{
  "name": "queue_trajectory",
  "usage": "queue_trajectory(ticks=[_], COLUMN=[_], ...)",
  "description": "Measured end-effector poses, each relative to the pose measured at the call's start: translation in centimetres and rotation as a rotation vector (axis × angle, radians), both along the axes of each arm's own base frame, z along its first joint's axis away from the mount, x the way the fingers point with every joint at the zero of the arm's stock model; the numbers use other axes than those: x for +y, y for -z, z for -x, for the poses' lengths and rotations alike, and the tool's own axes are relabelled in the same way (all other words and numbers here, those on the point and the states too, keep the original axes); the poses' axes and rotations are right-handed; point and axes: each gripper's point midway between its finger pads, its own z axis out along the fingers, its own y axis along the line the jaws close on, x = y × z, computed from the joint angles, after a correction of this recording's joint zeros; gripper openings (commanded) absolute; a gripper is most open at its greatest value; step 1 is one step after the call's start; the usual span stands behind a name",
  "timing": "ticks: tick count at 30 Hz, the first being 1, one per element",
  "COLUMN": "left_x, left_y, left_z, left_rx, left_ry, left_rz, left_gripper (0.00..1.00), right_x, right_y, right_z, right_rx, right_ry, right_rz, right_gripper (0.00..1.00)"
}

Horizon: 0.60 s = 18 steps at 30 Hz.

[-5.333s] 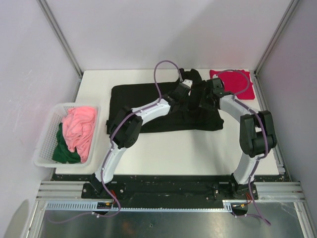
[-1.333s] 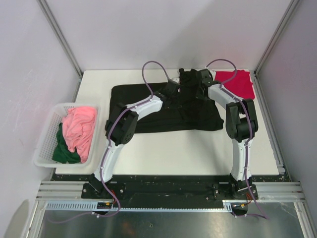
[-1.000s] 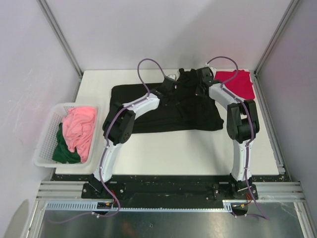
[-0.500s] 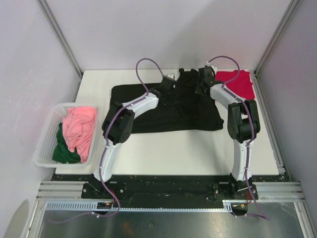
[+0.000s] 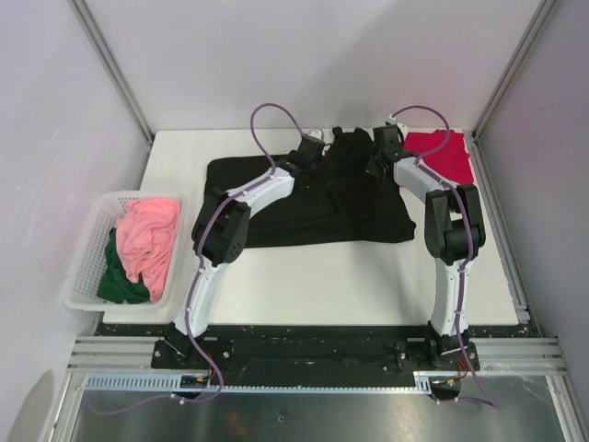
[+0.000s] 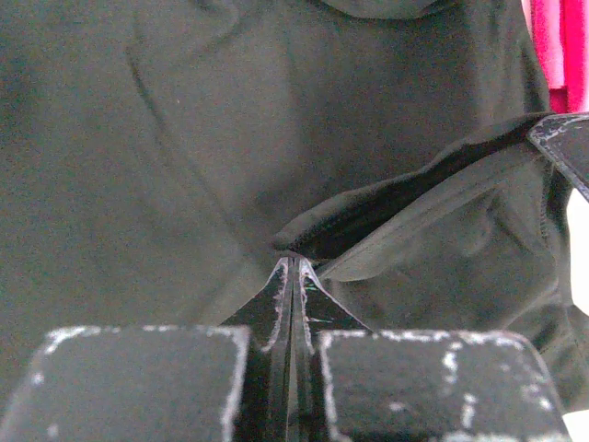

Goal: Fold and stack the t-shirts
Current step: Fold the flattened tshirt in 1/3 of the way

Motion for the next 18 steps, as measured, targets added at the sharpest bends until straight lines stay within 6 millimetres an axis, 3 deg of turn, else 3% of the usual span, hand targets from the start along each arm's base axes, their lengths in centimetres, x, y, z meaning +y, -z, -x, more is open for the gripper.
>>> queue_trajectory(ticks=[10,18], left_x=[0.0,-0.2], left_y=[1.9,1.8], left_z=[-0.9,-1.5], left_rx=[0.03,0.024], left_ry=[0.014,0.015], left_rz=[0.013,0.024], left_gripper=[0.03,0.03], right_x=[0.0,0.0], right_y=[-0.3,-0.6], right_z=[-0.4,-0.9], right_rx=[-0.021,-0.044], right_ry=[0.008,0.014], right_rz=[-0.013,-0.021], right_gripper=[0.0,0.0])
